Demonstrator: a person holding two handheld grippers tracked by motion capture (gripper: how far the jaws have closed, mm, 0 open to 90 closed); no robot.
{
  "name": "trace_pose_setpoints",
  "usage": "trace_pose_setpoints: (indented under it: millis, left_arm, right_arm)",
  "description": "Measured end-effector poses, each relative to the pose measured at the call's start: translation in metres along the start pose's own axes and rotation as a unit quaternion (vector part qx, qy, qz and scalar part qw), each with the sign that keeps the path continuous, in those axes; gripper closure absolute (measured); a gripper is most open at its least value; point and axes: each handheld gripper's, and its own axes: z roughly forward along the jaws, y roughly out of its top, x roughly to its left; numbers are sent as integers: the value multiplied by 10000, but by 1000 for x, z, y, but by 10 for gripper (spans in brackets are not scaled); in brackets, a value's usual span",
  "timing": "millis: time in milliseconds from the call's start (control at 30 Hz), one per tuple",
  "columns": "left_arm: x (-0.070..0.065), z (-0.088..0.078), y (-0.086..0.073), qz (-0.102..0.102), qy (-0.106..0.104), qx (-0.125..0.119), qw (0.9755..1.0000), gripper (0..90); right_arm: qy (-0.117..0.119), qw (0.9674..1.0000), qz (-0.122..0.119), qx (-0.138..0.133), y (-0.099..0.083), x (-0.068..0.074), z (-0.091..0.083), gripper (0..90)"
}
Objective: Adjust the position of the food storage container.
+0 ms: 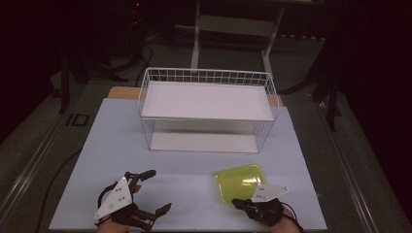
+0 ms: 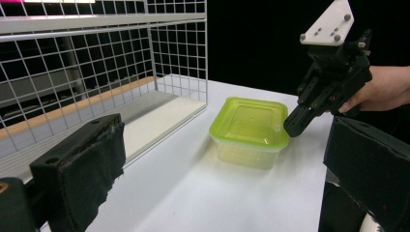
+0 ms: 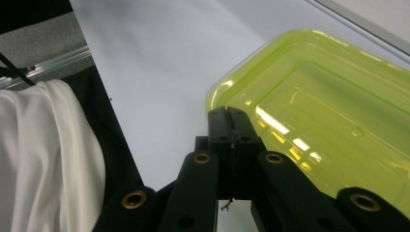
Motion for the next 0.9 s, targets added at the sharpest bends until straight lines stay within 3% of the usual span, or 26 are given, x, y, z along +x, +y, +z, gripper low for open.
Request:
trace_pose_setpoints:
  millis: [567, 700, 900]
  left_arm:
    - [-2, 3, 0, 23, -77, 50, 10000, 19]
    - [-2, 3, -1, 19, -81, 56, 9999, 19]
    - [-2, 4, -2, -5, -94, 69, 9999, 19]
  right_arm:
    - [-32, 10000, 81, -17, 13, -16, 14, 900]
    - [-81, 9999, 63, -135, 13, -15, 2, 900]
    - [-714, 9965, 388, -211, -3, -41, -39, 900]
